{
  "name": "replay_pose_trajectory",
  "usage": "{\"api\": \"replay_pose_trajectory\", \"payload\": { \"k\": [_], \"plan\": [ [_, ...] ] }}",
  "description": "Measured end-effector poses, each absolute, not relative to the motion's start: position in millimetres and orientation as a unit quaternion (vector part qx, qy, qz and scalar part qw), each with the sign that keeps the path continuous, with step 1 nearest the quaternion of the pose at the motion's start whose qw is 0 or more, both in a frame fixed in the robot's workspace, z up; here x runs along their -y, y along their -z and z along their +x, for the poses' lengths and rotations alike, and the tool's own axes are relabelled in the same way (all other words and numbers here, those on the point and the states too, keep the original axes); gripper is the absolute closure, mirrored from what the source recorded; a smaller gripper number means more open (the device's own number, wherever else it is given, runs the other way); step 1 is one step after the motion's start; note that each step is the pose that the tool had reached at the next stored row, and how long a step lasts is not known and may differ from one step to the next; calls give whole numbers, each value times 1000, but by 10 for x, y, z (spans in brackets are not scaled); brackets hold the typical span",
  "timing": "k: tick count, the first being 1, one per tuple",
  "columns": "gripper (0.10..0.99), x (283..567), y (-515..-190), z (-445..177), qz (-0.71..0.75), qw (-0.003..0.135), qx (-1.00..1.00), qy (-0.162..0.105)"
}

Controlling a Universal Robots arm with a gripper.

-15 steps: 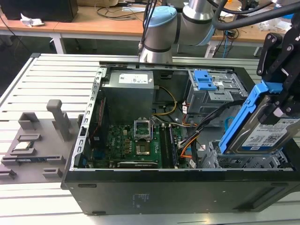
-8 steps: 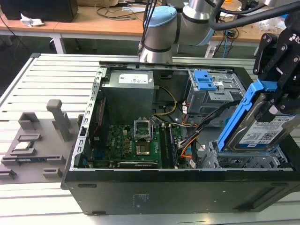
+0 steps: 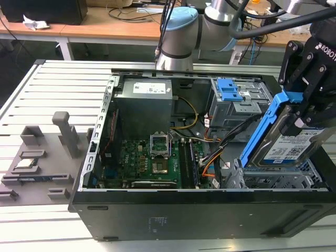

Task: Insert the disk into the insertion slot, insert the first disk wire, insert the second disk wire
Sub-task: 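Insert the disk into the insertion slot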

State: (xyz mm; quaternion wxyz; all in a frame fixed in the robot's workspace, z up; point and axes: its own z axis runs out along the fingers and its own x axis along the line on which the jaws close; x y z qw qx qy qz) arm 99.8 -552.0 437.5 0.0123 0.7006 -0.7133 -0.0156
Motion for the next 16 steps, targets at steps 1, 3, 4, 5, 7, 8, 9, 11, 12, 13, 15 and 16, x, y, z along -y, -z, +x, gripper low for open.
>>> {"api": "replay_pose_trajectory", "payload": {
  "k": [1,3,4,5,7,8,9,11,12,13,15,16],
  "plan": [
    [722,5520,-4364,998,701,12,713,16],
    [722,5520,-4336,998,701,12,713,16],
    [722,5520,-4322,998,701,12,713,16],
    [722,5520,-4304,998,701,12,713,16],
    [722,5520,-4282,998,701,12,713,16],
    [722,5520,-4271,998,701,12,713,16],
    [722,5520,-4257,998,701,12,713,16],
    [722,5520,-4245,998,701,12,713,16],
    [722,5520,-4234,998,701,12,713,16],
    [722,5520,-4227,998,701,12,713,16],
    [722,5520,-4213,998,701,12,713,16],
    [722,5520,-4204,998,701,12,713,16]
  ]
}}
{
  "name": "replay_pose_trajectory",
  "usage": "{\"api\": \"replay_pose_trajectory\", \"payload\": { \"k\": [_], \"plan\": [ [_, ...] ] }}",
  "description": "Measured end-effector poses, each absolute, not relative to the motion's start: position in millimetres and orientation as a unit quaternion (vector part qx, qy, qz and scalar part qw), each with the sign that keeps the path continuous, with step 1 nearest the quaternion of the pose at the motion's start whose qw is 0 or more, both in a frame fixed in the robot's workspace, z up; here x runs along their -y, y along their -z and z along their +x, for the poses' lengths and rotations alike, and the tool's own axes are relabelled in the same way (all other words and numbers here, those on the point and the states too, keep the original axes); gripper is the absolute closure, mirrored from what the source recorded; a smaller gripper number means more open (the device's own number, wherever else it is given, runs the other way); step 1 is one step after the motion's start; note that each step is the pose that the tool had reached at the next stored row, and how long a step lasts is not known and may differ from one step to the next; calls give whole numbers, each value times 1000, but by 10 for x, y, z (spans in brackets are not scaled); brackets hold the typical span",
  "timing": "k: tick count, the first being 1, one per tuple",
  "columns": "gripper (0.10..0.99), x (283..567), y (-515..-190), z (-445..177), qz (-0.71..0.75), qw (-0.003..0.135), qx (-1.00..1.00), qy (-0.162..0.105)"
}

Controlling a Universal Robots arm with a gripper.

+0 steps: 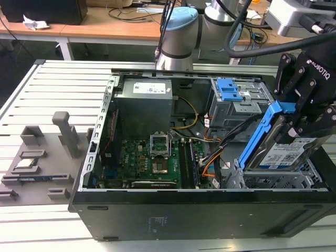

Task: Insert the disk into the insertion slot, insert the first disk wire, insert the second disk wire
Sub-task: 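Insert the disk into the insertion slot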

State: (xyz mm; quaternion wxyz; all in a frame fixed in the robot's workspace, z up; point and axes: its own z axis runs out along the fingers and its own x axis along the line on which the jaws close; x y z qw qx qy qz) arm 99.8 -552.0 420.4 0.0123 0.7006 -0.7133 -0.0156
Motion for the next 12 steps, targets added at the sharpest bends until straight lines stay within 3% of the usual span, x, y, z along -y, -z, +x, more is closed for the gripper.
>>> {"api": "replay_pose_trajectory", "payload": {
  "k": [12],
  "plan": [
    [722,5520,-3911,998,701,12,713,16]
  ]
}}
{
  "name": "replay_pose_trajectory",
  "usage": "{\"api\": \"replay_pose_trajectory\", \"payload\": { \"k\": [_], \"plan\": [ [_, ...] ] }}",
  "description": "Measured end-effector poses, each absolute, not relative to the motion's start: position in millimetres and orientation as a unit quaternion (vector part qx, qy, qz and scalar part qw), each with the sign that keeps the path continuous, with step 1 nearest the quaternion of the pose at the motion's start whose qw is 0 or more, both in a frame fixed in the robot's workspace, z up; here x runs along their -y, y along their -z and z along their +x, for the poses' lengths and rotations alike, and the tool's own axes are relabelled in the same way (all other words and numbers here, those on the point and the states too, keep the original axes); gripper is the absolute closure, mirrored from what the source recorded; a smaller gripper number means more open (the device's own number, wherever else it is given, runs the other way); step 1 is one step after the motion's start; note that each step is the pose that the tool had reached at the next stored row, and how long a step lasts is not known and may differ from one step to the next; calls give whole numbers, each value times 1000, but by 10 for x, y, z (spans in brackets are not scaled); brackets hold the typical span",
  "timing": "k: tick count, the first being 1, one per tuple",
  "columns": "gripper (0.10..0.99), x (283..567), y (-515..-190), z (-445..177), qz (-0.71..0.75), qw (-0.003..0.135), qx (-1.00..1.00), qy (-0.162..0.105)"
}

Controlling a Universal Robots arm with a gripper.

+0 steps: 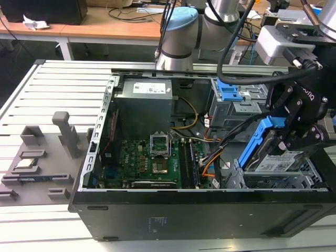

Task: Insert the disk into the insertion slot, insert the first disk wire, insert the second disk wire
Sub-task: 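Insert the disk into the insertion slot, then insert the first disk wire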

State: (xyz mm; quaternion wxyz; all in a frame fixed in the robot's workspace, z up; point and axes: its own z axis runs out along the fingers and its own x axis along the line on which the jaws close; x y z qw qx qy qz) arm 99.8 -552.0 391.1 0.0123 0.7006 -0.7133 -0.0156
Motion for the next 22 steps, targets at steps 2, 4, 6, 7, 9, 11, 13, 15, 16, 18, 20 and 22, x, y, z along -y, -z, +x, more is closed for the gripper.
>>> {"api": "replay_pose_trajectory", "payload": {
  "k": [2,4,6,7,9,11,13,15,16,18,20,22],
  "plan": [
    [722,5520,-3910,998,701,12,713,16],
    [710,5520,-3910,998,701,12,713,16],
    [647,5520,-3908,998,701,12,713,16],
    [647,5520,-3909,997,701,12,713,16],
    [663,5520,-3909,997,701,12,713,16],
    [792,5520,-3908,998,701,12,713,16],
    [851,5520,-3908,998,701,12,713,16],
    [980,5520,-3908,998,701,12,713,16],
    [980,5520,-3908,998,701,12,713,16],
    [980,5520,-3907,998,701,12,713,16],
    [980,5520,-3907,997,701,12,713,16],
    [980,5520,-3907,998,701,12,713,16]
  ]
}}
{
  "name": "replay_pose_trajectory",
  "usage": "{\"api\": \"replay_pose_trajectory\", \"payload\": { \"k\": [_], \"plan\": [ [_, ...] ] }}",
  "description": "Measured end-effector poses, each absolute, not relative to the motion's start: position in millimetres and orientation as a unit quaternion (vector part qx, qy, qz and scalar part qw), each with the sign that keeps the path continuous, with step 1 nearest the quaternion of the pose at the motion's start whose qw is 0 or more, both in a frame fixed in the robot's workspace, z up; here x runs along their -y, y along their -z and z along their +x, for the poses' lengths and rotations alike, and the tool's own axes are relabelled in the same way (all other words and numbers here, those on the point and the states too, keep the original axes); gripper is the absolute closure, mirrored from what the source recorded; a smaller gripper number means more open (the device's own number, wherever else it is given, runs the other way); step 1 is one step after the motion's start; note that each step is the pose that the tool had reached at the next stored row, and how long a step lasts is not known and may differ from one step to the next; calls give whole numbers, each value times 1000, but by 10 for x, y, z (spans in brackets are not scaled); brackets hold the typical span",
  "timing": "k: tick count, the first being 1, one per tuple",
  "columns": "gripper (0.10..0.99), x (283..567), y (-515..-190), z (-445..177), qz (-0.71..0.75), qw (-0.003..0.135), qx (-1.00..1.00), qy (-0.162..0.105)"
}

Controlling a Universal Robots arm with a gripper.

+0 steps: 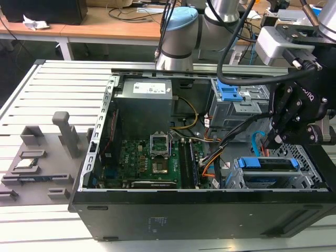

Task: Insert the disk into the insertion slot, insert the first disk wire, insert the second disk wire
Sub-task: 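Insert the first disk wire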

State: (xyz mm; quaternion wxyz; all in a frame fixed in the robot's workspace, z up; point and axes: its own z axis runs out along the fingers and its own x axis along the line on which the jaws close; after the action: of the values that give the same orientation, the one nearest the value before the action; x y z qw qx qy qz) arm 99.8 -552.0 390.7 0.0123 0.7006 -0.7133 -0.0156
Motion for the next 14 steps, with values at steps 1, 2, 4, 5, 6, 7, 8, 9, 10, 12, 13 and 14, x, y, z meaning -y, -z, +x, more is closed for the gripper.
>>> {"api": "replay_pose_trajectory", "payload": {
  "k": [1,2,4,5,6,7,8,9,10,12,13,14],
  "plan": [
    [980,5520,-3907,998,701,12,713,16],
    [980,5520,-3903,1072,701,13,713,16],
    [980,5519,-3895,1223,701,14,713,17],
    [980,5513,-3887,1323,700,15,713,18],
    [980,5454,-3867,1422,700,17,713,18],
    [980,5334,-3829,1451,700,18,713,17],
    [980,5278,-3804,1450,700,18,713,17],
    [980,5216,-3769,1451,700,19,713,16],
    [980,5184,-3747,1453,700,19,713,16],
    [980,5163,-3714,1459,700,19,713,16],
    [980,5162,-3706,1461,700,20,713,16],
    [980,5161,-3696,1461,700,20,713,16]
  ]
}}
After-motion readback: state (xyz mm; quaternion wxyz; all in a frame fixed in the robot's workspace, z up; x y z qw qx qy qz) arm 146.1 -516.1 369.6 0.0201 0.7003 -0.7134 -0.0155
